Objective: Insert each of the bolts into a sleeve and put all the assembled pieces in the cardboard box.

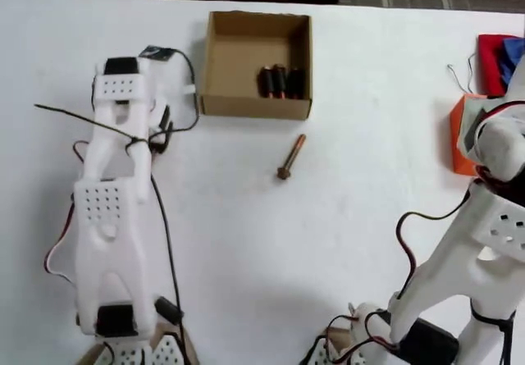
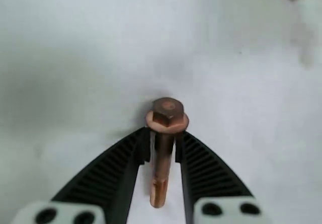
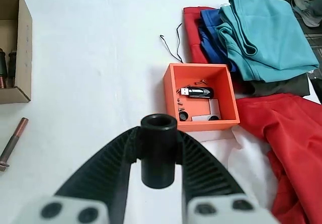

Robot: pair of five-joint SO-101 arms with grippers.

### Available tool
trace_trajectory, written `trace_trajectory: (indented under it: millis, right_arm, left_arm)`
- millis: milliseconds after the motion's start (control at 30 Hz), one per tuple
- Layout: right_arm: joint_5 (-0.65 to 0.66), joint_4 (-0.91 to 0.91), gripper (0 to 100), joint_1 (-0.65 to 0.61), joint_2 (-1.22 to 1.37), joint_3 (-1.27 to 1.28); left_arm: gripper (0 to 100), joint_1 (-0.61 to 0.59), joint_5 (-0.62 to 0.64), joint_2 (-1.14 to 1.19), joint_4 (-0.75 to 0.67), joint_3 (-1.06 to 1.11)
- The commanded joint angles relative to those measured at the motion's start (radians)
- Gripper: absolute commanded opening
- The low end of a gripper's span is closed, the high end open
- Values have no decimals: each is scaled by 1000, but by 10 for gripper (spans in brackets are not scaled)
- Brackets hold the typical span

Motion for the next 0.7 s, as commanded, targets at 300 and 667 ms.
trace_trajectory:
  millis: [300,667]
  right_arm:
    - [-2,8,21,-12,-36,-49]
    - [-2,8,21,-12,-36,-49]
  left_arm:
    - [113,-6,-5,3,-74,-31]
    - [28,-3,-3,5,-74,-25]
